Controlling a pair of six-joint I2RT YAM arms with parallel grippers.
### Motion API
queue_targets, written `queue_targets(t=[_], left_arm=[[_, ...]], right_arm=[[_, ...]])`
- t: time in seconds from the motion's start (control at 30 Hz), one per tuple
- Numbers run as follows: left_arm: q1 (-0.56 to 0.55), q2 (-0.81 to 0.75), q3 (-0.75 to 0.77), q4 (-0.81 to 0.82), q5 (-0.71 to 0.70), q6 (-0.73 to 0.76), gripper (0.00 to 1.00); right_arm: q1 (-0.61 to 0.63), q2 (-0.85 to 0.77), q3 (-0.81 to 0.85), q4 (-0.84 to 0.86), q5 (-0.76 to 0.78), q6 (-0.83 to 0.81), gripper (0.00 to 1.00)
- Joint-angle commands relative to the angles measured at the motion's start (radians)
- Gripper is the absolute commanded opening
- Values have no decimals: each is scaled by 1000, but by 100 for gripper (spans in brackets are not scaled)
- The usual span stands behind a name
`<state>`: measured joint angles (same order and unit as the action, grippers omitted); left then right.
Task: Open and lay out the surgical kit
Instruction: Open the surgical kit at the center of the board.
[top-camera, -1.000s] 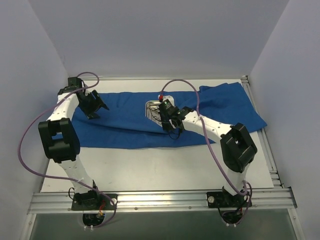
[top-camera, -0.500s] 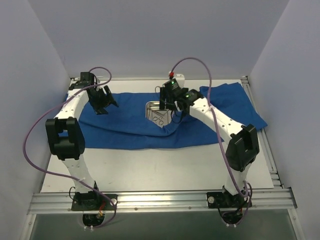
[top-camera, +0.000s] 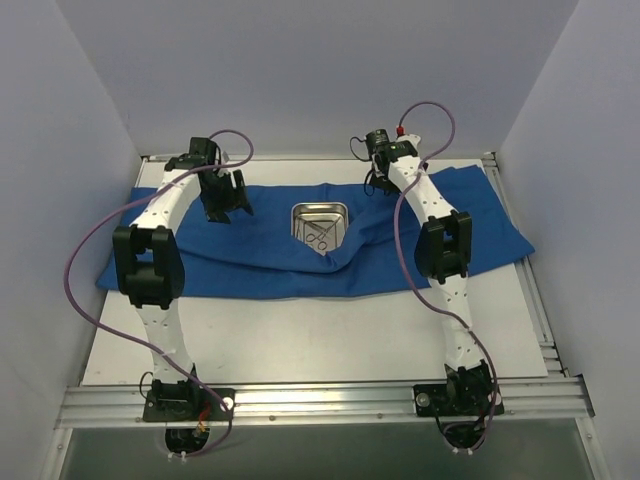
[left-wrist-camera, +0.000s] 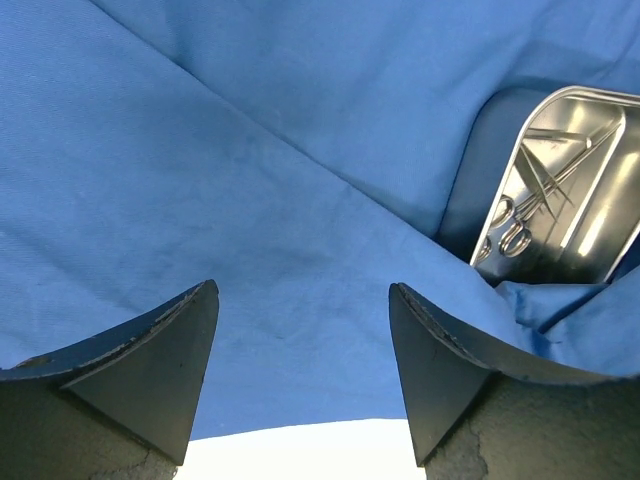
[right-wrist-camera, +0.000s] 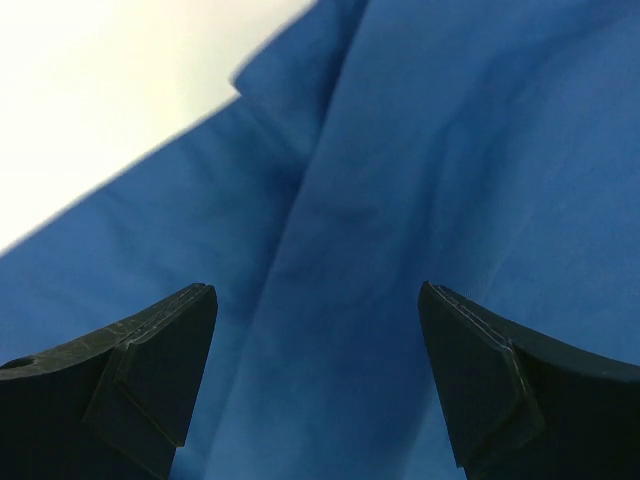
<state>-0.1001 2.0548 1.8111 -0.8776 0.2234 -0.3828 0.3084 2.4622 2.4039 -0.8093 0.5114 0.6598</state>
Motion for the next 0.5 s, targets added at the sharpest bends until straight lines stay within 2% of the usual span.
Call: queue_targets(t=[0.0,0.1,0.23,0.37,0.47], left_arm=[[-4,-21,24,-6,-27,41,78],[-16,-33,-1,9,-27,32,77],[-24,-42,-22,8,-35,24,77],[-26,-58,-35,9,-47,25,77],[-26,-62,-30,-4,-48,27,77]], right_arm=[[-11,-20,-12,-10,75,-52,84],[-11,9,-22,58,91,-112,85],[-26,69,34,-5,118,-79,84],[-35,54,-64,41,102,-71,79],[-43,66,-77,55,87,-74,74]])
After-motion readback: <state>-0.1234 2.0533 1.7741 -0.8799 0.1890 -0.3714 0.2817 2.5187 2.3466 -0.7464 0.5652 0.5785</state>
